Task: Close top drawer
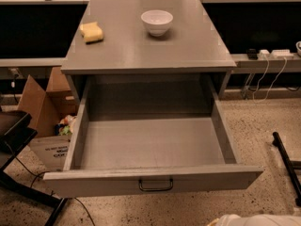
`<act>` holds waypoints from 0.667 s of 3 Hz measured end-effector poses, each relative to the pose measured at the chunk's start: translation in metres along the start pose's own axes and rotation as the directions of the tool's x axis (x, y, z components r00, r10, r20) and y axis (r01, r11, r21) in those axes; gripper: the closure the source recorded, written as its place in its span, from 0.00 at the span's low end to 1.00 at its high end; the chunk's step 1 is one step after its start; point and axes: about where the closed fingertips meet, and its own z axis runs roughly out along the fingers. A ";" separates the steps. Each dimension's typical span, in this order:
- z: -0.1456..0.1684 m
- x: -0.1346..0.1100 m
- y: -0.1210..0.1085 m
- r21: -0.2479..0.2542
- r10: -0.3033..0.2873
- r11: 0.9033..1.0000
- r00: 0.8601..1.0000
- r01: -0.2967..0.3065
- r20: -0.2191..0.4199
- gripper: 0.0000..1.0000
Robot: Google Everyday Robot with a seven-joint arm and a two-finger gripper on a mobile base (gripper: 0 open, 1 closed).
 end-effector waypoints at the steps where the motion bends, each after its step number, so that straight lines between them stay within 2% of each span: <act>1: 0.018 -0.013 -0.014 0.045 0.021 0.999 0.996 -0.025 0.089 1.00; 2: 0.028 -0.037 -0.032 0.081 -0.006 0.997 0.986 -0.008 0.169 1.00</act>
Offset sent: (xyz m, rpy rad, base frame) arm 0.0876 0.0327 -0.0196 0.1637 -0.2509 -0.0141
